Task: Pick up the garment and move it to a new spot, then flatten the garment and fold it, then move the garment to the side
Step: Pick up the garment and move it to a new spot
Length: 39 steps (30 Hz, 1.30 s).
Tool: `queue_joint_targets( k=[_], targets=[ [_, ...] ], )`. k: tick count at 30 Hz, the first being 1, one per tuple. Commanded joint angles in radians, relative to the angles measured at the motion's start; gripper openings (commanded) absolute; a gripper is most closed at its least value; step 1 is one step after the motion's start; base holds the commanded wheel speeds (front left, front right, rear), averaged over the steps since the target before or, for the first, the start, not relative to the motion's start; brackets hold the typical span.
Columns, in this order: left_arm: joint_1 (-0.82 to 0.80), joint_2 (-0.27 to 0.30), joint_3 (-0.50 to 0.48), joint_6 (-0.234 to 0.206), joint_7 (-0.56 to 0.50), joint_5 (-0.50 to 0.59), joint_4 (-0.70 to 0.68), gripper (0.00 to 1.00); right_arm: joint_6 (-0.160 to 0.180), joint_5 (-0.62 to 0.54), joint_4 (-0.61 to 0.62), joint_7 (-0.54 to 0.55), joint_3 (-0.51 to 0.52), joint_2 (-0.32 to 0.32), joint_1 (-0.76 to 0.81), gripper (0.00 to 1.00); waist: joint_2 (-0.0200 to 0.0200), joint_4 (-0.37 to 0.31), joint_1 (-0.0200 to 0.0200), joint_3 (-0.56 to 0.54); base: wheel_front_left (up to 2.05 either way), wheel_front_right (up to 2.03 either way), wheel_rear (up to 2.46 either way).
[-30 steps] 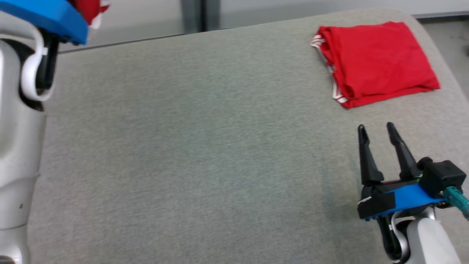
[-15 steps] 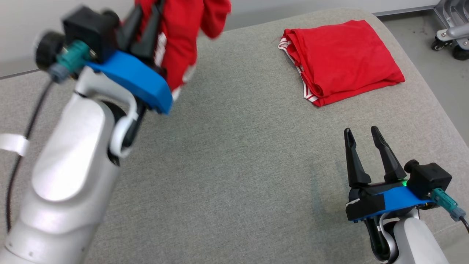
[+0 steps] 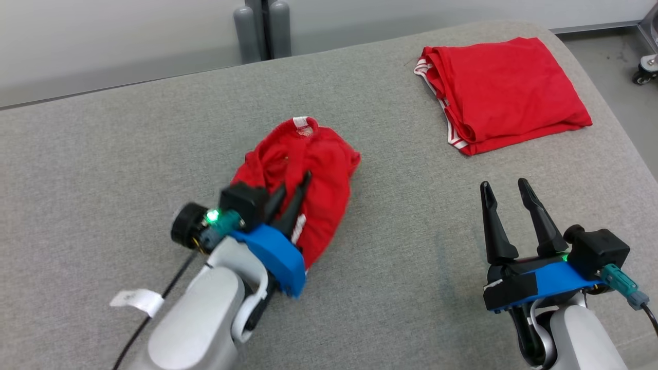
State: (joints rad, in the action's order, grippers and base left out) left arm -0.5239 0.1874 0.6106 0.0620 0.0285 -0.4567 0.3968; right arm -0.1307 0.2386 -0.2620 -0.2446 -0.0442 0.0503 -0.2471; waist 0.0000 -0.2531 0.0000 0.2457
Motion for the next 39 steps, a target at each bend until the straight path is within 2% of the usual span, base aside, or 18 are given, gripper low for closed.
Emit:
queue_joint_targets(
  k=[1, 2, 3, 4, 5, 9, 12, 18, 27, 39],
  targets=[
    [0.012, -0.001, 0.008, -0.004, 0.012, 0.009, 0.007, 0.00, 0.000, -0.002, 0.002, 0.000, 0.001, 0.001, -0.005, 1.00, 0.0000, 0.004, 0.0000, -0.001, 0.00, 0.00, 0.00],
    [0.030, -0.010, 0.019, -0.003, 0.019, 0.008, 0.016, 0.00, 0.000, -0.004, 0.002, 0.000, 0.004, 0.001, -0.004, 1.00, 0.0000, 0.008, 0.0000, -0.003, 0.00, 0.00, 0.00],
    [0.052, -0.024, 0.036, -0.001, 0.032, 0.008, 0.031, 0.19, 0.000, -0.007, 0.000, 0.003, 0.004, 0.001, -0.001, 1.00, 0.0000, 0.015, 0.0000, -0.006, 0.00, 0.00, 0.00],
    [0.052, -0.024, 0.036, -0.001, 0.032, 0.008, 0.031, 0.19, 0.000, -0.007, 0.000, 0.003, 0.004, 0.001, -0.001, 1.00, 0.0000, 0.015, 0.0000, -0.006, 0.00, 0.00, 0.00],
    [0.062, -0.030, 0.046, -0.006, 0.052, 0.019, 0.041, 1.00, 0.000, -0.010, -0.003, 0.005, 0.006, 0.001, 0.004, 1.00, 0.0000, 0.023, 0.0000, -0.011, 0.00, 0.00, 0.00],
    [0.064, -0.040, 0.049, -0.011, 0.104, 0.030, 0.041, 1.00, 0.000, -0.015, -0.007, 0.008, 0.007, 0.001, 0.013, 1.00, 0.0000, 0.037, 0.0000, -0.027, 0.00, 0.00, 0.00],
    [0.059, -0.038, 0.027, -0.031, 0.160, 0.030, 0.027, 1.00, 0.000, -0.018, -0.006, 0.013, 0.011, 0.001, 0.027, 1.00, 0.0000, 0.051, 0.0000, -0.047, 0.00, 0.00, 0.00],
    [0.079, 0.011, -0.048, -0.082, 0.219, 0.030, -0.021, 1.00, 0.000, -0.026, 0.003, 0.020, 0.021, 0.001, 0.046, 1.00, 0.0000, 0.089, 0.0000, -0.075, 0.00, 0.00, 0.00],
    [0.156, 0.090, -0.192, -0.147, 0.237, 0.037, -0.116, 1.00, 0.000, -0.037, 0.017, 0.038, 0.042, 0.001, 0.068, 1.00, 0.0000, 0.158, 0.0000, -0.105, 0.00, 0.00, 0.00],
    [0.317, 0.109, -0.347, -0.185, 0.237, 0.051, -0.186, 1.00, 0.000, -0.049, 0.035, 0.061, 0.062, 0.001, 0.100, 1.00, 0.0000, 0.223, 0.0000, -0.151, 0.00, 0.00, 0.00]
  ],
)
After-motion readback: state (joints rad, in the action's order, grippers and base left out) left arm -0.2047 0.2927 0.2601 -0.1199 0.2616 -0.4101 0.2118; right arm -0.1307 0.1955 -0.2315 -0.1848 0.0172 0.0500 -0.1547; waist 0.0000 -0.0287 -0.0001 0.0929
